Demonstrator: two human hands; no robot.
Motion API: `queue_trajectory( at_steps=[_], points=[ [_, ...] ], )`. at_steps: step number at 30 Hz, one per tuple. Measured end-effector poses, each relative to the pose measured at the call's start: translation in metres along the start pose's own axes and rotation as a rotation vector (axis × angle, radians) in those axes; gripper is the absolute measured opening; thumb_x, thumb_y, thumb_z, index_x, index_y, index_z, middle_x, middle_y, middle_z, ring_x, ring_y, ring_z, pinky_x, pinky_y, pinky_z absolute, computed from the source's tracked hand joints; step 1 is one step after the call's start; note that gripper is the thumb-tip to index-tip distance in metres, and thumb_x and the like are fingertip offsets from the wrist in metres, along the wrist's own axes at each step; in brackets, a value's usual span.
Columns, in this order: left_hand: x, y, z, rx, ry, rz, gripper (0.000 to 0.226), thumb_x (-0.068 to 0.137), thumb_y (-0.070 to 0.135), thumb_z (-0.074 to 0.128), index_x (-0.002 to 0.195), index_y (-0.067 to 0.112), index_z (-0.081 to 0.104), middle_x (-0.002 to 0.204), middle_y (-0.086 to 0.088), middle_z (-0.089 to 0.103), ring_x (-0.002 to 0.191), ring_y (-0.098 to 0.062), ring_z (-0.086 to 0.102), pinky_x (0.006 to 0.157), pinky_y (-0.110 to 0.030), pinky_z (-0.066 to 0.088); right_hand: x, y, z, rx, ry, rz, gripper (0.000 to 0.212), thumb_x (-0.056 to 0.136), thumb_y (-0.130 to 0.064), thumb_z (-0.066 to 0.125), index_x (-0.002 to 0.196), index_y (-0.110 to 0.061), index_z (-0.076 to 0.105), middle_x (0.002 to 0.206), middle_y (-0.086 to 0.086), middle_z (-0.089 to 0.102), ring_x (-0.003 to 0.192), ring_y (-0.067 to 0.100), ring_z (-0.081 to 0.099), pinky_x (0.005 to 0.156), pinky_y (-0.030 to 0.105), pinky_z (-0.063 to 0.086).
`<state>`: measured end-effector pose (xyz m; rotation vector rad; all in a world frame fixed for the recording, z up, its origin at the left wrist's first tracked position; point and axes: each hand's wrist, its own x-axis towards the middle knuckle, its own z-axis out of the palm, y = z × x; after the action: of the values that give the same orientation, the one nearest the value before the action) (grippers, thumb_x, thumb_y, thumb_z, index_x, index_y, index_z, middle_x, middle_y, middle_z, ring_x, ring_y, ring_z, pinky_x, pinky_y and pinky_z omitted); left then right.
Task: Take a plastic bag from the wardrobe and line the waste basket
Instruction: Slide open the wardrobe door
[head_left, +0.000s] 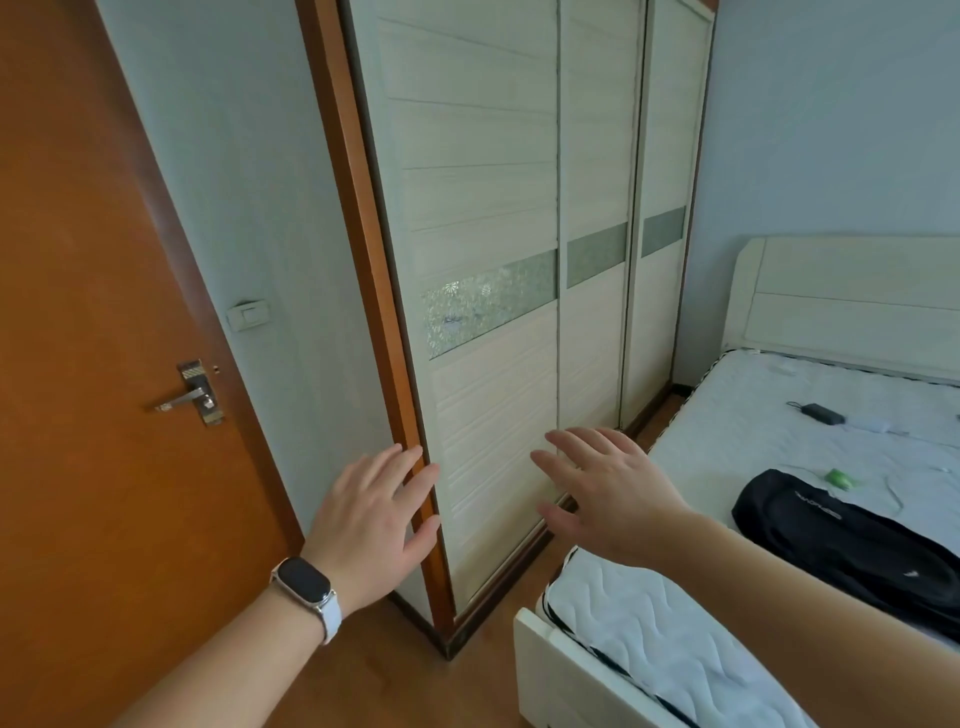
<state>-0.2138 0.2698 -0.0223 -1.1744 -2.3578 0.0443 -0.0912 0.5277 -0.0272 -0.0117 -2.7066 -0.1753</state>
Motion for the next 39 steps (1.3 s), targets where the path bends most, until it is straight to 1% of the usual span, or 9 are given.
queue_trajectory(
  at_steps=[2, 6, 10, 12, 21, 27, 32, 35, 39],
  points=[
    [0.018, -0.001, 0.008, 0.013, 0.002, 0.001, 0.051, 0.084, 0.054, 0.054, 0.123, 0.023, 0.064, 0.128, -0.006, 0.065, 0.117, -0.029, 0.062, 0.090, -0.047, 0.053, 0.014, 0.013, 0.007, 0.012, 0.014, -0.010, 0.054, 0.092, -0.058, 0.036, 0.130, -0.025, 0.055, 0.133, 0.003, 0.061, 0.121, 0.026, 0.059, 0.103, 0.046, 0.049],
    [0.049, -0.013, 0.023, 0.036, -0.009, 0.016, 0.053, 0.088, 0.055, 0.041, 0.124, 0.023, 0.062, 0.129, -0.006, 0.064, 0.118, -0.028, 0.061, 0.091, -0.048, 0.053, 0.042, 0.027, 0.023, 0.023, 0.060, -0.022, 0.054, 0.091, -0.058, 0.036, 0.129, -0.025, 0.058, 0.131, 0.003, 0.063, 0.119, 0.026, 0.061, 0.100, 0.045, 0.049],
    [0.080, -0.036, 0.043, 0.043, 0.000, 0.013, 0.051, 0.086, 0.053, 0.050, 0.125, 0.022, 0.063, 0.129, -0.007, 0.064, 0.119, -0.028, 0.061, 0.092, -0.049, 0.053, 0.080, 0.036, 0.043, 0.033, 0.087, -0.045, 0.054, 0.093, -0.059, 0.034, 0.132, -0.027, 0.054, 0.135, 0.002, 0.060, 0.123, 0.025, 0.059, 0.104, 0.044, 0.045],
    [0.094, -0.050, 0.058, 0.042, 0.011, 0.022, 0.051, 0.087, 0.053, 0.046, 0.125, 0.022, 0.063, 0.129, -0.006, 0.064, 0.119, -0.028, 0.061, 0.092, -0.048, 0.053, 0.099, 0.037, 0.055, 0.032, 0.089, -0.037, 0.054, 0.093, -0.060, 0.034, 0.132, -0.027, 0.053, 0.136, 0.001, 0.060, 0.124, 0.025, 0.058, 0.104, 0.044, 0.045],
    [0.184, -0.153, 0.132, 0.065, 0.047, 0.126, 0.050, 0.087, 0.046, 0.041, 0.123, 0.019, 0.065, 0.128, -0.010, 0.064, 0.119, -0.030, 0.060, 0.094, -0.050, 0.050, 0.220, 0.047, 0.112, -0.099, 0.109, 0.016, 0.054, 0.092, -0.062, 0.041, 0.132, -0.029, 0.055, 0.135, -0.001, 0.060, 0.123, 0.021, 0.058, 0.102, 0.039, 0.047],
    [0.250, -0.224, 0.170, 0.070, 0.060, 0.188, 0.050, 0.089, 0.046, 0.040, 0.125, 0.020, 0.063, 0.131, -0.010, 0.061, 0.124, -0.031, 0.056, 0.098, -0.051, 0.047, 0.302, 0.045, 0.136, -0.132, 0.102, 0.055, 0.055, 0.094, -0.062, 0.038, 0.135, -0.028, 0.051, 0.139, 0.000, 0.057, 0.127, 0.022, 0.055, 0.105, 0.042, 0.044],
    [0.289, -0.248, 0.179, 0.043, 0.088, 0.213, 0.051, 0.089, 0.045, 0.038, 0.123, 0.018, 0.065, 0.130, -0.011, 0.062, 0.122, -0.032, 0.057, 0.098, -0.051, 0.047, 0.341, 0.045, 0.153, -0.113, 0.084, 0.086, 0.056, 0.095, -0.062, 0.037, 0.139, -0.029, 0.047, 0.142, 0.001, 0.054, 0.130, 0.024, 0.053, 0.108, 0.042, 0.041],
    [0.309, -0.258, 0.179, 0.038, 0.131, 0.224, 0.051, 0.089, 0.045, 0.037, 0.121, 0.017, 0.066, 0.128, -0.013, 0.063, 0.121, -0.033, 0.058, 0.097, -0.051, 0.047, 0.367, 0.051, 0.157, -0.120, 0.099, 0.089, 0.055, 0.094, -0.061, 0.040, 0.137, -0.028, 0.049, 0.141, 0.000, 0.055, 0.129, 0.023, 0.053, 0.107, 0.041, 0.041],
    [0.334, -0.265, 0.182, 0.021, 0.150, 0.202, 0.051, 0.090, 0.045, 0.037, 0.122, 0.017, 0.065, 0.130, -0.013, 0.062, 0.121, -0.034, 0.058, 0.097, -0.052, 0.047, 0.402, 0.061, 0.169, -0.100, 0.129, 0.071, 0.054, 0.095, -0.058, 0.039, 0.138, -0.027, 0.048, 0.145, 0.002, 0.052, 0.134, 0.025, 0.048, 0.110, 0.041, 0.037]
  ],
)
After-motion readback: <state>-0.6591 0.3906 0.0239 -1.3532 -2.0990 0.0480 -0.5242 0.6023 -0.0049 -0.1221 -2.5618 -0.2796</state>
